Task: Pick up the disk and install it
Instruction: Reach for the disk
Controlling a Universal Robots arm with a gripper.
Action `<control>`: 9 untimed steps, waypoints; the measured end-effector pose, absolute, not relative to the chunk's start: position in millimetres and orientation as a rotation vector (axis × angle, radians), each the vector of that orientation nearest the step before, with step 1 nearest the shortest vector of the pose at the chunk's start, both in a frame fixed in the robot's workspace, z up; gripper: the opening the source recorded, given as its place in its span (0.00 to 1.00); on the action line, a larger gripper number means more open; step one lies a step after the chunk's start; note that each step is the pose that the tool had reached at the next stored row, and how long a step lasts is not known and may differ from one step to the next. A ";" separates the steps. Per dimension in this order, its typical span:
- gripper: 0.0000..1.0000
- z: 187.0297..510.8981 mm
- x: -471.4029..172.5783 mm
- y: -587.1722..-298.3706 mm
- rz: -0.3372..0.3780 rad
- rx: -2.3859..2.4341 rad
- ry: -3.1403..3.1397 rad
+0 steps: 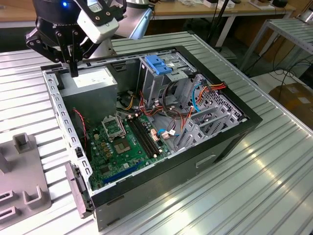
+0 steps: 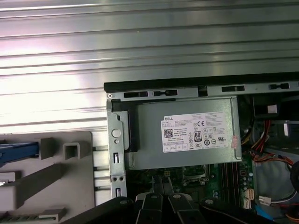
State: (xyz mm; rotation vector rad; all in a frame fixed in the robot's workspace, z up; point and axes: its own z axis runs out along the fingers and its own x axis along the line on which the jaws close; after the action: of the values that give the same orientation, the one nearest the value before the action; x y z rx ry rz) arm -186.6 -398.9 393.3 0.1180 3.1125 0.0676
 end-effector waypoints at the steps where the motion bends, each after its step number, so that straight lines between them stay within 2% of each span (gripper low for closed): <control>1: 0.10 393.3 -187.0 -398.9 0.068 0.118 3.112; 9: 0.10 393.3 -191.7 -398.9 0.068 0.118 3.113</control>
State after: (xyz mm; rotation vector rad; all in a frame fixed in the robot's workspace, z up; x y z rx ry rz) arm -191.7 -398.9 393.3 0.1180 3.1125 0.0676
